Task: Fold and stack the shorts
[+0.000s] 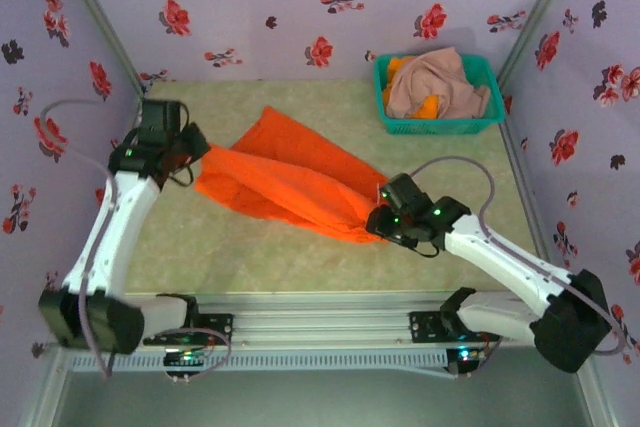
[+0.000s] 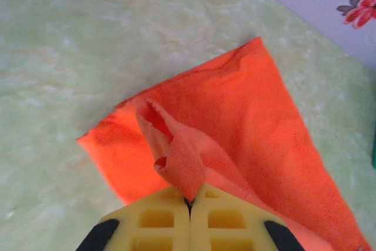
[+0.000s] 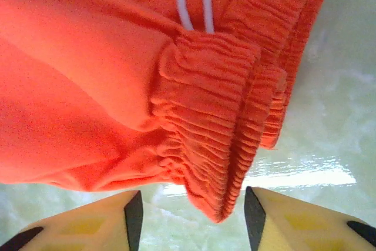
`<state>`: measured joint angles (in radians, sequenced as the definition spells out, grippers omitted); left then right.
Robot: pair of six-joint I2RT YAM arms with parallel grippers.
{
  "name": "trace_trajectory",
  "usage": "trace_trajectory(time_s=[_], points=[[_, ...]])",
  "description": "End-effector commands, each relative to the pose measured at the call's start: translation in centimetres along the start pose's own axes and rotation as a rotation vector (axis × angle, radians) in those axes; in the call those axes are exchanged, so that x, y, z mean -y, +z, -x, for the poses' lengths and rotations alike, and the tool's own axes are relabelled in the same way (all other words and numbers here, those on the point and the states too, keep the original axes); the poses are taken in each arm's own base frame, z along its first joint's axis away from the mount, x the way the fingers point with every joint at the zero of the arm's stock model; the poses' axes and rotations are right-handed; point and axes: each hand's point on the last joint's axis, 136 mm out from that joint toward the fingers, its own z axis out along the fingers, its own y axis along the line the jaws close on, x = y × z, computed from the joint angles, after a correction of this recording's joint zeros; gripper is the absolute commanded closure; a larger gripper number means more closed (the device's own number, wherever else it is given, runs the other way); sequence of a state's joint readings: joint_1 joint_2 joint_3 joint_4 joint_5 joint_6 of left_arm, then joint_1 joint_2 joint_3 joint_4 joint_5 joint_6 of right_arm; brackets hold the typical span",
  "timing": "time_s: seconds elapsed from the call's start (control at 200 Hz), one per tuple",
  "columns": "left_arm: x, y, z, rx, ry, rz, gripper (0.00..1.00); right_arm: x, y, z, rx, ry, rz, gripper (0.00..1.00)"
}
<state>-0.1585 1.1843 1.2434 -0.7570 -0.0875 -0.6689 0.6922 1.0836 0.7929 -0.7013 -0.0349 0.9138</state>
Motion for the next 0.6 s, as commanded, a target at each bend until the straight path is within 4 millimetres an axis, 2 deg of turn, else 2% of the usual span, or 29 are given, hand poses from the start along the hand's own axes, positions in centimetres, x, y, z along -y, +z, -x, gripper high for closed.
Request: trace_trajectory(time_s=[0.0,0.1,0.21,0.32,0.395,0.6], points=[[-3.6,-2.1,-1.0,0.061,0.011,0.092,1.00,-1.7,-3.0,1.3,0.085,-0.111,0.082,0.37],[-4.9,-2.7,-2.8,0.038,0.002,0.105,1.00,-2.2,-3.7,2.7,0.128,-0.093,0.096,0.21],[-6.2,-3.1,-4.0,0.020,0.006,0.136,1.00,-1.4,-3.0,4.4,0.136,-0.037,0.047,0.19],[-6.8,-3.0,-4.7,0.020,-0.010,0.141,1.00,-0.4,-0.7,7.2,0.139,0.093,0.055,0.19],[-6.8,-2.8,-5.2,0.004,-0.020,0.137,1.00,-0.4,1.2,8.6,0.146,0.136,0.072,0.19],[-6.8,-2.8,-5.5,-0.003,-0.021,0.130,1.00,-1.5,7.1,9.9,0.054,0.157,0.075,0.18]])
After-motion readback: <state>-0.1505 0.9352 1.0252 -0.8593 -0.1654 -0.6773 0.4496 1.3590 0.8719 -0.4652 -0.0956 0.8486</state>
